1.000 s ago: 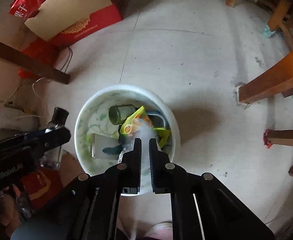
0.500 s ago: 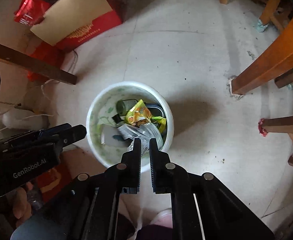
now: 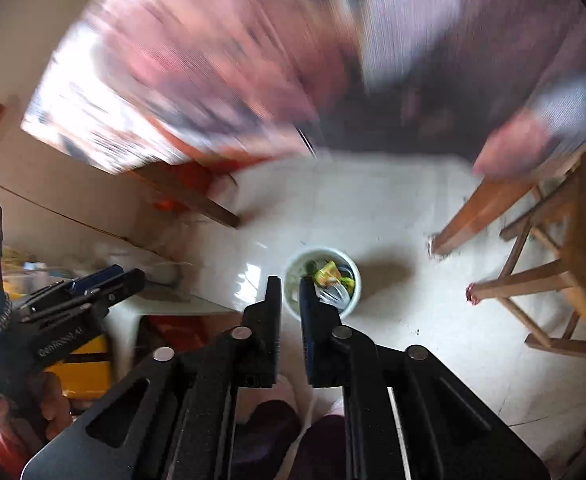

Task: Collect trash

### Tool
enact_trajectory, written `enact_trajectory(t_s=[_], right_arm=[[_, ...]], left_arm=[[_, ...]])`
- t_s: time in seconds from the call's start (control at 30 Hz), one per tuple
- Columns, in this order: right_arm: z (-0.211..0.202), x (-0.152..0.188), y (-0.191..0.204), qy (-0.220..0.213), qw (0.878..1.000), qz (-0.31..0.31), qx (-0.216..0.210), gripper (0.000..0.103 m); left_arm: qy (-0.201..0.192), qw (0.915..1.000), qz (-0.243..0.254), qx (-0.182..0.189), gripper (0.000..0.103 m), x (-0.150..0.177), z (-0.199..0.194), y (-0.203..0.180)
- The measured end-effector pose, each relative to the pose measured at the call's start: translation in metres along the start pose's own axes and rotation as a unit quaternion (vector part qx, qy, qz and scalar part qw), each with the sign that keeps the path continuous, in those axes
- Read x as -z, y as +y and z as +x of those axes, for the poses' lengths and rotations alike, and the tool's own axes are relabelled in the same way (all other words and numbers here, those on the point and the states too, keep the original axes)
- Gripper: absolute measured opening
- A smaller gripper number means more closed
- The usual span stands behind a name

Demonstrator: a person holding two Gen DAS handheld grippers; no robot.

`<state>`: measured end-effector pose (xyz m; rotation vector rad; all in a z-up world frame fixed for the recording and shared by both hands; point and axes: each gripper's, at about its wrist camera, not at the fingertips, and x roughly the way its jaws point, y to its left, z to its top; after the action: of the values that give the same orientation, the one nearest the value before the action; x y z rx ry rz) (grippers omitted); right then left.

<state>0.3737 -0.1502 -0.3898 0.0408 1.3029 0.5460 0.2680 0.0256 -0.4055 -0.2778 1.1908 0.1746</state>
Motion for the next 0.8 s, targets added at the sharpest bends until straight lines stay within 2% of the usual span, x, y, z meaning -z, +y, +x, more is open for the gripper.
enact_trajectory(t_s=[0.03, 0.1, 0.13, 0.23, 0.43, 0.53, 0.63, 0.7, 0.8], right_arm=[[-0.019, -0.002, 0.008, -0.011, 1.000, -0.003, -0.004, 0.039], [-0.070, -0.003, 0.026, -0.052, 0.998, -0.012, -0.012, 0.054], [-0.093, -0.003, 0.036, -0.073, 0.997, -0.016, -0.014, 0.057], [-0.145, -0.002, 0.063, -0.110, 0.994, -0.027, -0.007, 0.058], [-0.242, 0.011, 0.113, -0.193, 0.979, -0.057, 0.016, 0.058], [-0.285, 0.029, 0.135, -0.238, 0.969, -0.068, 0.020, 0.058], [-0.328, 0.051, 0.161, -0.284, 0.955, -0.073, 0.040, 0.059], [-0.350, 0.065, 0.171, -0.305, 0.949, -0.075, 0.041, 0.062], [-0.378, 0.087, 0.187, -0.336, 0.937, -0.083, 0.039, 0.066]], left_arm=[[-0.018, 0.9998, 0.000, 0.002, 0.043, -0.002, -0.027, -0.002], [-0.055, 0.9984, 0.000, 0.009, 0.051, -0.005, -0.077, -0.006], [-0.074, 0.9972, 0.000, 0.013, 0.053, -0.007, -0.101, -0.007], [-0.130, 0.9911, 0.004, 0.028, 0.057, -0.005, -0.176, -0.009], [-0.206, 0.9760, 0.020, 0.069, 0.058, 0.005, -0.283, -0.005], [-0.251, 0.9636, 0.040, 0.083, 0.058, 0.021, -0.341, -0.005], [-0.287, 0.9519, 0.061, 0.088, 0.060, 0.036, -0.389, -0.005], [-0.317, 0.9413, 0.077, 0.086, 0.068, 0.053, -0.422, -0.005], [-0.348, 0.9288, 0.095, 0.085, 0.072, 0.075, -0.454, -0.006]])
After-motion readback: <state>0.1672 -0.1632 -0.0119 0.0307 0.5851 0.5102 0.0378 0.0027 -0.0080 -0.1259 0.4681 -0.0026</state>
